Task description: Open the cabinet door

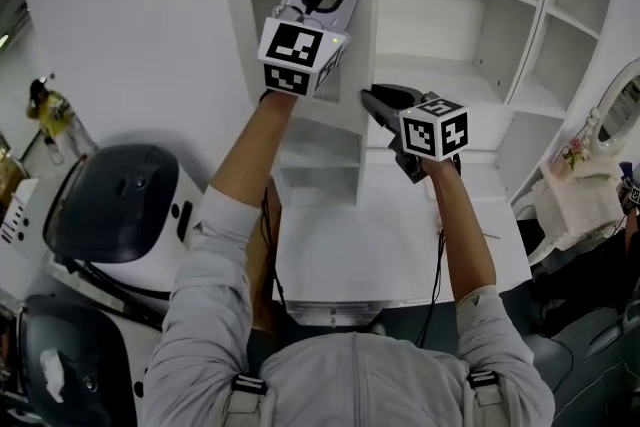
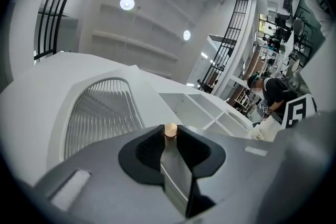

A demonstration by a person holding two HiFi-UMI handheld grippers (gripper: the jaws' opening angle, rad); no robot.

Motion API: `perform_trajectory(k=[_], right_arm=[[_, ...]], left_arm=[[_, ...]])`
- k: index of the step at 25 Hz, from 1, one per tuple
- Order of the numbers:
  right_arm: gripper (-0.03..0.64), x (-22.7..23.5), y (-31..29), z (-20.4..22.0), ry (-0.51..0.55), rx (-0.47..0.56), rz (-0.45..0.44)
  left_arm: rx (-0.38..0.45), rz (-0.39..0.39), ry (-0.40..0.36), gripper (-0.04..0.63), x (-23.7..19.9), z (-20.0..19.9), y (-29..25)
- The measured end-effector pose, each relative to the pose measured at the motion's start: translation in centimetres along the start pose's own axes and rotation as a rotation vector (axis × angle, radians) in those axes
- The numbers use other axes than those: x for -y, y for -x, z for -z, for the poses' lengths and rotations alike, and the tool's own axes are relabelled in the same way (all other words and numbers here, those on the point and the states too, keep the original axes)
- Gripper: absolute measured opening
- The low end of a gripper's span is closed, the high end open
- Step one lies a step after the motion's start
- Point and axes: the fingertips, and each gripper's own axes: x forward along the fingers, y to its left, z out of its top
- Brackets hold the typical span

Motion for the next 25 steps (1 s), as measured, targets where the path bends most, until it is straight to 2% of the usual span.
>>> perform_trajectory(k=[3,8,16,20,25], right_arm=[[0.078,-1.0,0.5,0.1,-0.003,-0.019,0.031],[0.075,-3.9,1.6,0.1,-0.042,0.011,0.099],[0.069,-11.4,1.6,-0.7,-0.031,0.039,0.188],[0.072,-14.5,1.1,-0.8,-0.011,0.026,0.239],[0.075,-18.1,-0.4,-1.1,-0.002,-0.001,0.230]], left_arm=[[0.015,0.027,0.018,0.090,0.2,-0.5,0.7],[0.050,0.080,0.054,0.091,0.2,-2.1,3.1],[0.118,0.134,0.119,0.095,-2.4,-5.2,9.0],[0.117,0.164,0.129,0.098,-3.5,-6.1,11.5],[0.122,0.188,0.119,0.104,-5.4,-6.8,14.4]])
